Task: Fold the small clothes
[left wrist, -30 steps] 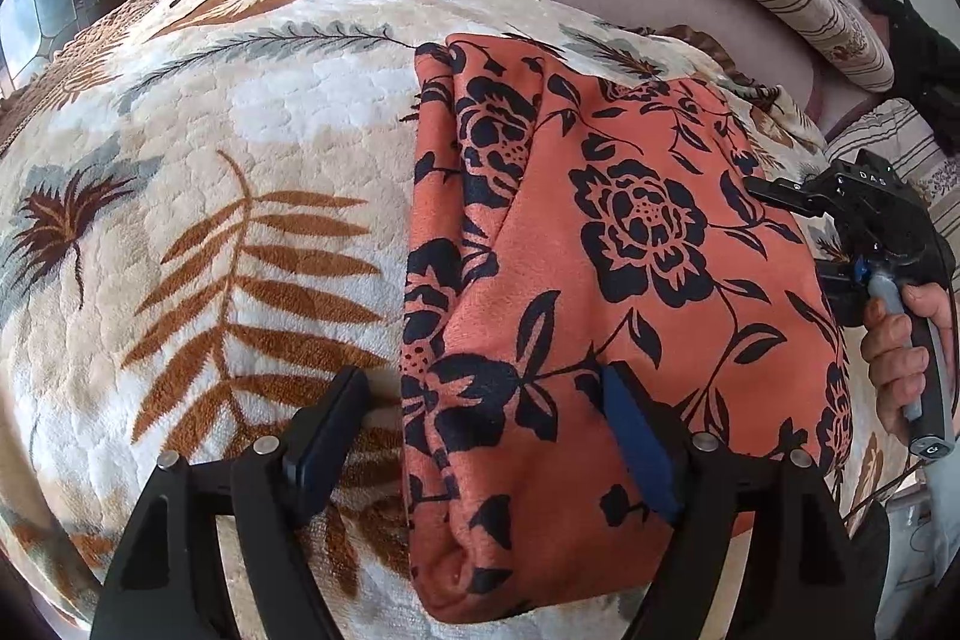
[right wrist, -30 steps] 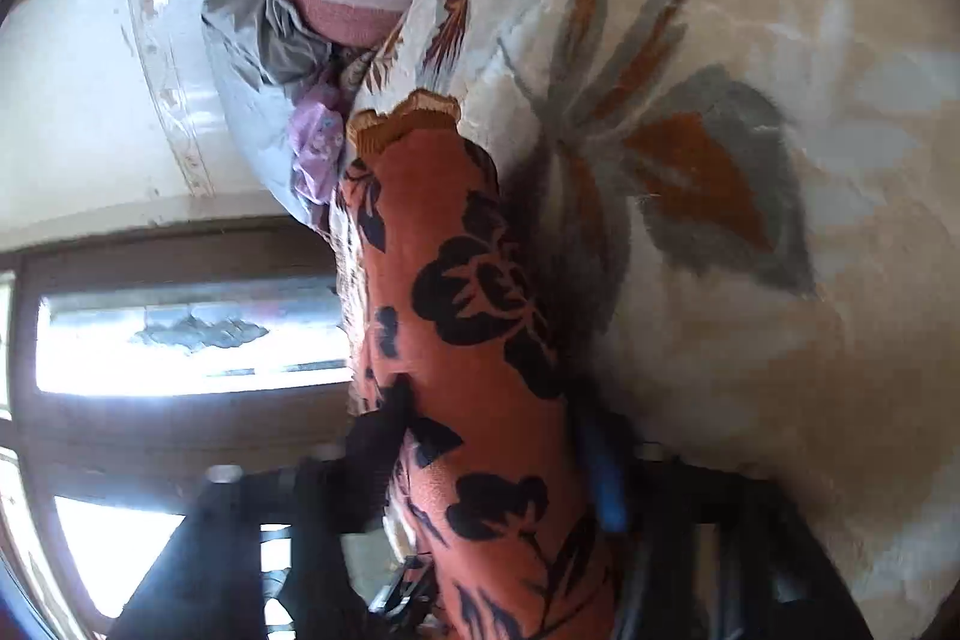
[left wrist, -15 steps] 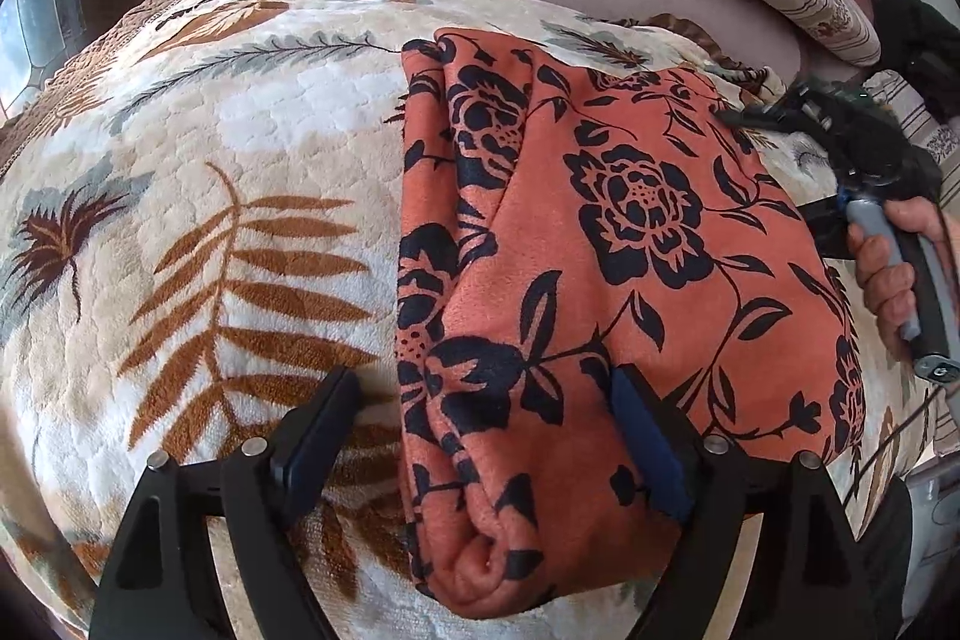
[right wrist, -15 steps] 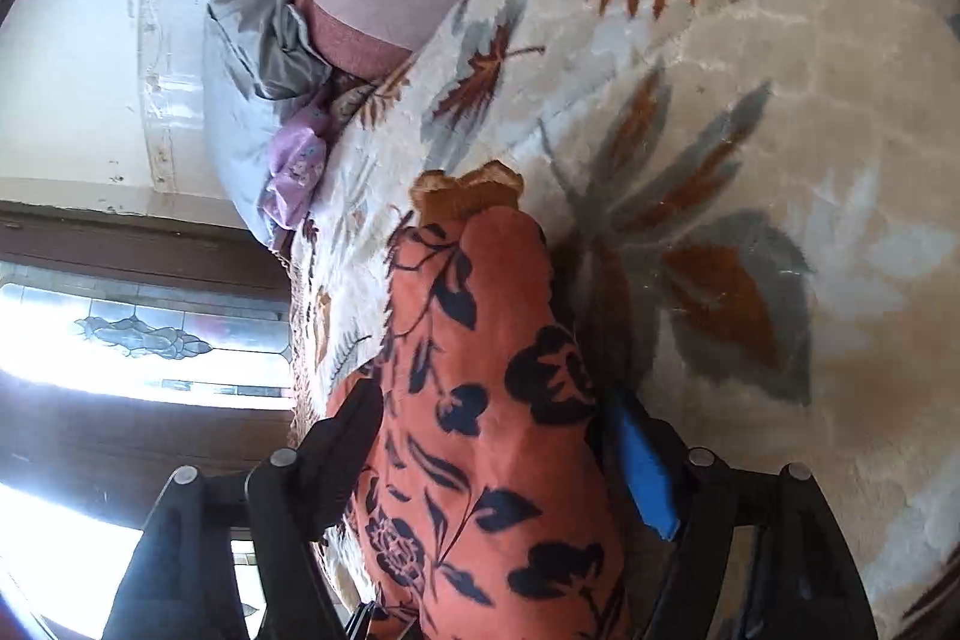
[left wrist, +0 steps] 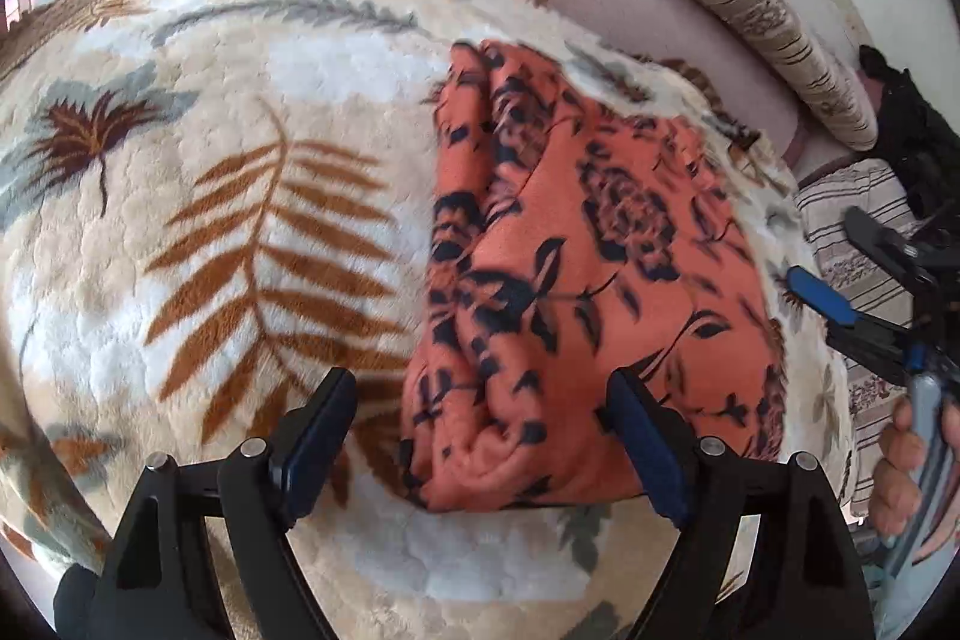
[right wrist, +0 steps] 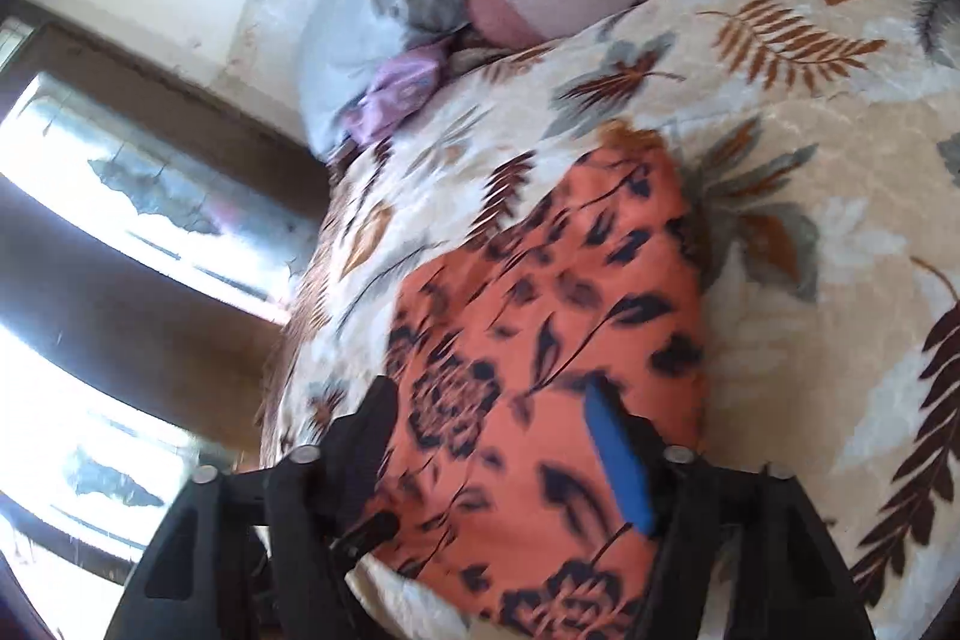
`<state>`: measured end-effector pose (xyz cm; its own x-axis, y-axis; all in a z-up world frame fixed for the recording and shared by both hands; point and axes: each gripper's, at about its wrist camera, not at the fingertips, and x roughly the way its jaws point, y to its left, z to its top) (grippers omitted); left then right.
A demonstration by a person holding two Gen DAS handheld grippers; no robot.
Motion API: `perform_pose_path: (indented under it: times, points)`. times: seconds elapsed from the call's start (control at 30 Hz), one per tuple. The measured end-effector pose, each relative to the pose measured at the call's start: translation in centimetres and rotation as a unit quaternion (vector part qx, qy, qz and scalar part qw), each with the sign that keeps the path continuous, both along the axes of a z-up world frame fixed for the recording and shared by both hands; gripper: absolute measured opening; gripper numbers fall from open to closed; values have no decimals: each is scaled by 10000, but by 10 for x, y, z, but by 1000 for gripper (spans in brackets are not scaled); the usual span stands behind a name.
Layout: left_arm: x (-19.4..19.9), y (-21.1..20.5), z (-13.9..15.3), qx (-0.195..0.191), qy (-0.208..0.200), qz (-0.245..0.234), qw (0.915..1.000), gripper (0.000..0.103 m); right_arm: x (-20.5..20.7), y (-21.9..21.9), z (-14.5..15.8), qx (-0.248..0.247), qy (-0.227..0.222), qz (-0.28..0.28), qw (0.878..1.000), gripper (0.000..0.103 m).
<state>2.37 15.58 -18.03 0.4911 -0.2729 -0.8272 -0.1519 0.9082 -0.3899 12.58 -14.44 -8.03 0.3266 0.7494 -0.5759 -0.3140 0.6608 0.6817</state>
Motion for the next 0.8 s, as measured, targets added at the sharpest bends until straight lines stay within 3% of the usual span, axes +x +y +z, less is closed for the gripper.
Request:
perform_pose_path:
  times: [0.07,0.13,0.2,0.27,0.3,0.33,0.4,0.53,0.8]
  points:
    - [-3,-3,1,277,-36,-98,9996,69,-9,19,-24,-102,298,440,9985,73]
    - [-1,-3,13,-40,51,-199,9998,43,-15,25,-57,-512,626,466,9956,72]
    - [3,-1,33,-43,-118,-114,9999,44,-18,22,-59,-396,475,393,9973,72]
    - [13,3,53,-65,-421,-29,9991,59,-18,19,-57,-352,512,389,9973,72]
    - [23,6,59,-135,-515,-30,9986,73,-19,17,-58,-315,513,387,9974,72]
    - [35,6,63,-67,-581,-16,9983,76,-20,16,-60,-286,484,388,9977,72]
    - [67,5,62,245,-457,29,9987,76,-20,17,-59,-295,388,378,9981,72]
    - [124,8,38,439,37,115,9990,76,-34,17,-55,-443,210,377,9981,72]
    - [154,-4,27,816,142,-36,9966,76,-33,12,-58,-306,235,400,9985,72]
